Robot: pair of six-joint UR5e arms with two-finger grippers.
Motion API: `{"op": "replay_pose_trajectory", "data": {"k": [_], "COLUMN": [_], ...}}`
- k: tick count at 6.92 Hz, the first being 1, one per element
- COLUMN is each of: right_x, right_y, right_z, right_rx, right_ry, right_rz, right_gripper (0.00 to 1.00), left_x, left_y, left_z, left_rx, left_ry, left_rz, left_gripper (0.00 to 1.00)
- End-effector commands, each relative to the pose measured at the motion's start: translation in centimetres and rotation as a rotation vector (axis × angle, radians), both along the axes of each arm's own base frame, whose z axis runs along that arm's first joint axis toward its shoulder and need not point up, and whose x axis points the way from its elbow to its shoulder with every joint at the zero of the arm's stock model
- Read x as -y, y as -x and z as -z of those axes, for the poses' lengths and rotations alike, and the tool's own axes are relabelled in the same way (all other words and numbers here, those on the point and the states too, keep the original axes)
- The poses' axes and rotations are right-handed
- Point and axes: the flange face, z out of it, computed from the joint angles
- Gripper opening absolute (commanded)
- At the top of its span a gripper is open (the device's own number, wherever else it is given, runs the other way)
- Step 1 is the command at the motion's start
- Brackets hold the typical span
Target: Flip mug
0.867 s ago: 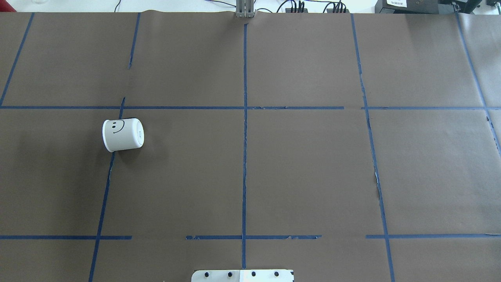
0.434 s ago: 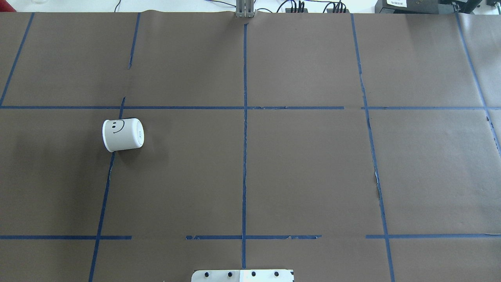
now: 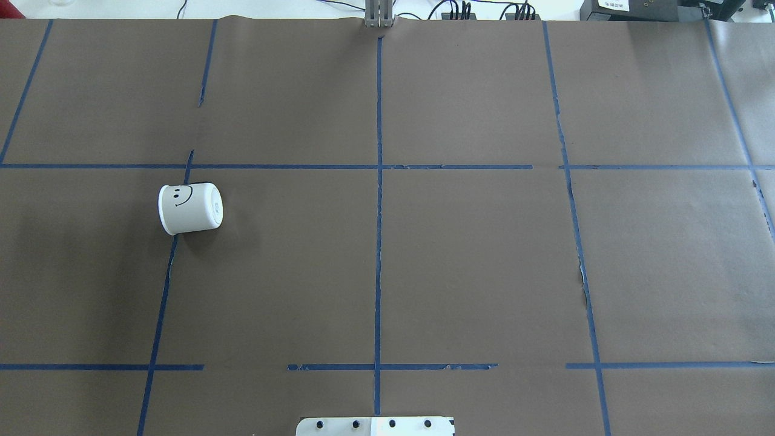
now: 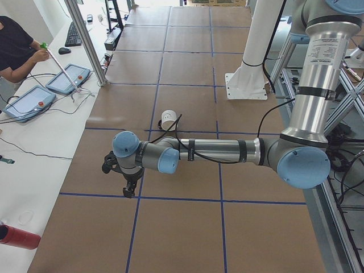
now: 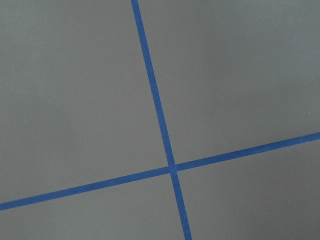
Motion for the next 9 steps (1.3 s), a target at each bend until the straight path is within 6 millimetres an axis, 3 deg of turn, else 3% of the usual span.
{"op": "replay_pose_trajectory", "data": {"k": [1, 4, 6, 8, 9], "right_x": [-0.1, -0.1, 0.0, 0.0, -0.1], "right_y": [0.0, 0.0, 0.0, 0.0, 0.0], "right_z": [0.0, 0.0, 0.0, 0.0, 0.0], "right_rx": [0.000, 0.000, 0.000, 0.000, 0.000], "right_ry": [0.001, 0.001, 0.000, 0.000, 0.001], "right_rz": [0.000, 0.000, 0.000, 0.000, 0.000], "right_gripper": [1.00, 1.00, 1.00, 1.00, 1.00], "left_x": [0.4, -0.9, -1.0, -3.2, -5.0], "left_y": [-4.5, -14.1, -18.3, -20.9, -24.8], "left_z": [4.3, 10.1, 12.0, 14.2, 14.3], "left_rx": [-0.204, -0.416, -0.485, -0.768, -0.876], "left_ry": [0.131, 0.183, 0.246, 0.275, 0.299], "left_rz": [0.090, 0.272, 0.471, 0.605, 0.645], "left_gripper": [1.00, 1.00, 1.00, 1.00, 1.00]}}
